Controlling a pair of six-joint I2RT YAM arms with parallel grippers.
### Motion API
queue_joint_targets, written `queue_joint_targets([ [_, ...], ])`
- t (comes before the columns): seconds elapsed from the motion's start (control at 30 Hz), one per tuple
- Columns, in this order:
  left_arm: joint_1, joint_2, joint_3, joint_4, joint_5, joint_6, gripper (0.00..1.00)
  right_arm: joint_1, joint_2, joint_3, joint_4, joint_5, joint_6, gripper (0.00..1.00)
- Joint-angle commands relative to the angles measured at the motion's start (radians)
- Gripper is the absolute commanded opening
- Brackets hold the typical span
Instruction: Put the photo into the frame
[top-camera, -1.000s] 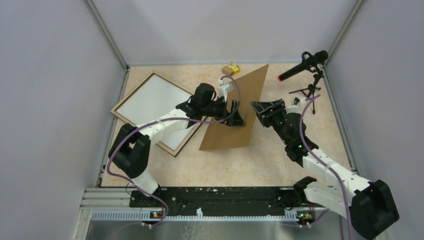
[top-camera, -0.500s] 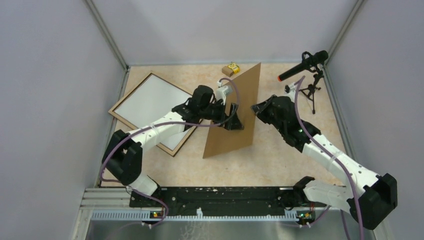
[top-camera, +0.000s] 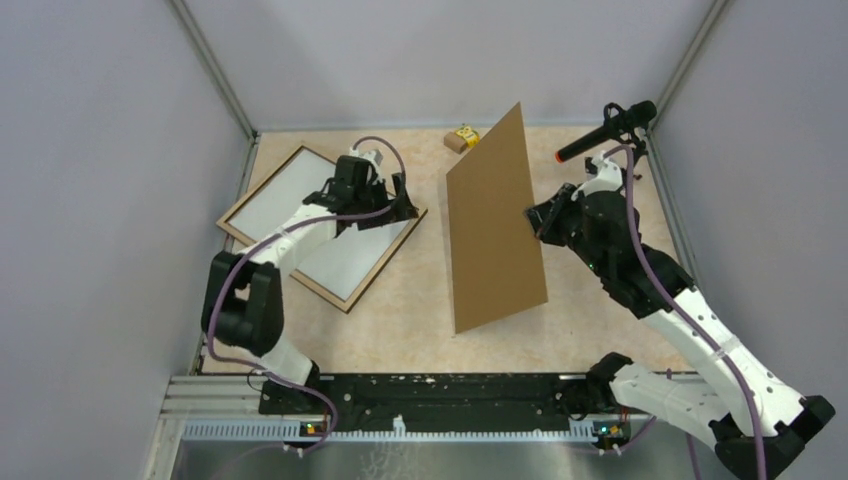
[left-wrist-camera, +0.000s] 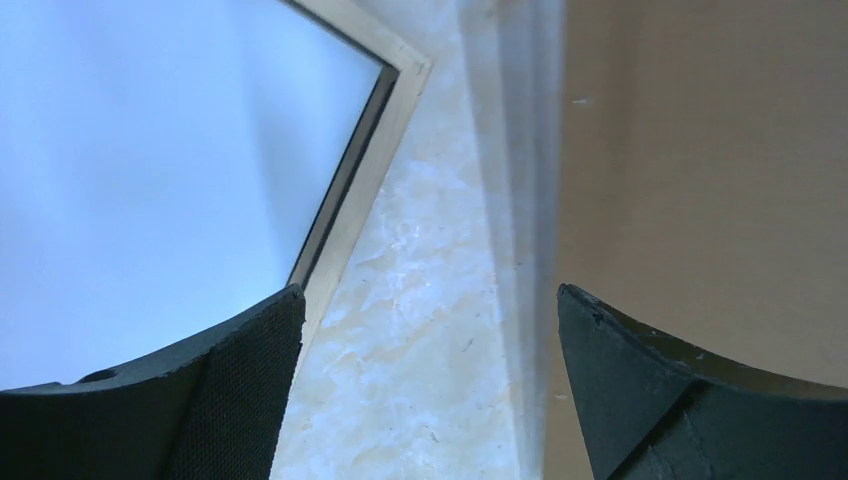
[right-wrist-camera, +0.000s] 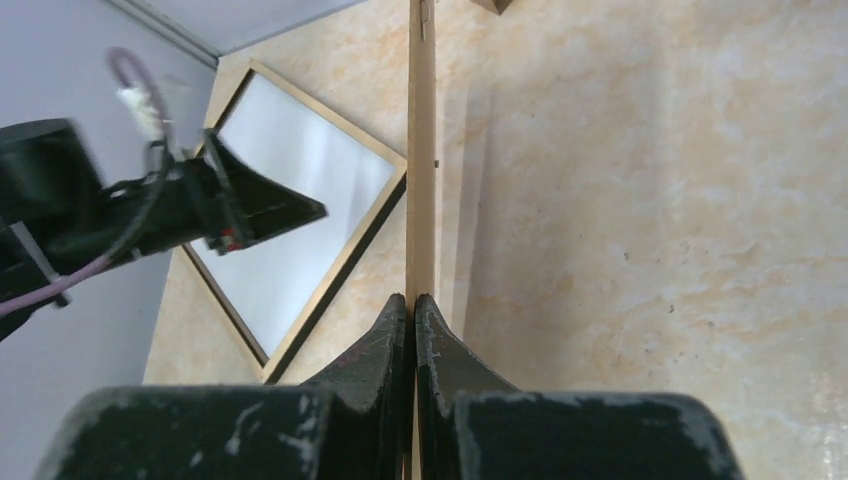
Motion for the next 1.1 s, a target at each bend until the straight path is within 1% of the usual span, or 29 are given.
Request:
queue_joint_targets([
  [0.0, -0.008, 0.181, 0.14, -0.181, -0.034, 0.052, 0.98, 0.003, -0.022, 0.14, -0.026, -0.007, -0.144, 0.0],
  [0.07, -0.007, 0.243, 0.174, -0.211, -0.023, 0.068, 0.98, 0.004, 0.001, 0.194, -0.089, -0.009, -0.195, 0.0],
  [0.17, -0.007, 0.3, 0.192, -0.205, 0.026, 0.066, 0.98, 0.004, 0.049, 0.269, -0.185, 0.005, -0.254, 0.0],
  [0.23, -0.007, 0.321, 0.205, -0.213, 0.013, 0.068, 0.98, 0.003, 0.068, 0.3, -0.229, 0.031, -0.284, 0.0],
  [0.33, -0.008, 0.323, 0.205, -0.208, 0.002, 0.072, 0.98, 0.004, 0.072, 0.313, -0.261, 0.064, -0.317, 0.0],
  [0.5, -0.022, 0.325, 0.169, -0.163, 0.081, 0.062, 0.98, 0.004, 0.067, 0.303, -0.271, 0.11, -0.343, 0.0],
  [0.77, -0.12, 0.342, 0.16, -0.132, 0.165, 0.069, 0.97, 0.004, 0.096, 0.306, -0.295, 0.137, -0.397, 0.0],
  [0.93, -0.199, 0.348, 0.158, -0.119, 0.21, 0.072, 0.97, 0.004, 0.127, 0.314, -0.32, 0.107, -0.428, 0.0],
  [1.03, -0.233, 0.334, 0.149, -0.101, 0.25, 0.074, 0.97, 0.004, 0.141, 0.321, -0.349, 0.097, -0.418, 0.0],
  [1.07, -0.24, 0.325, 0.146, -0.094, 0.265, 0.075, 0.97, 0.004, 0.144, 0.322, -0.358, 0.096, -0.414, 0.05],
])
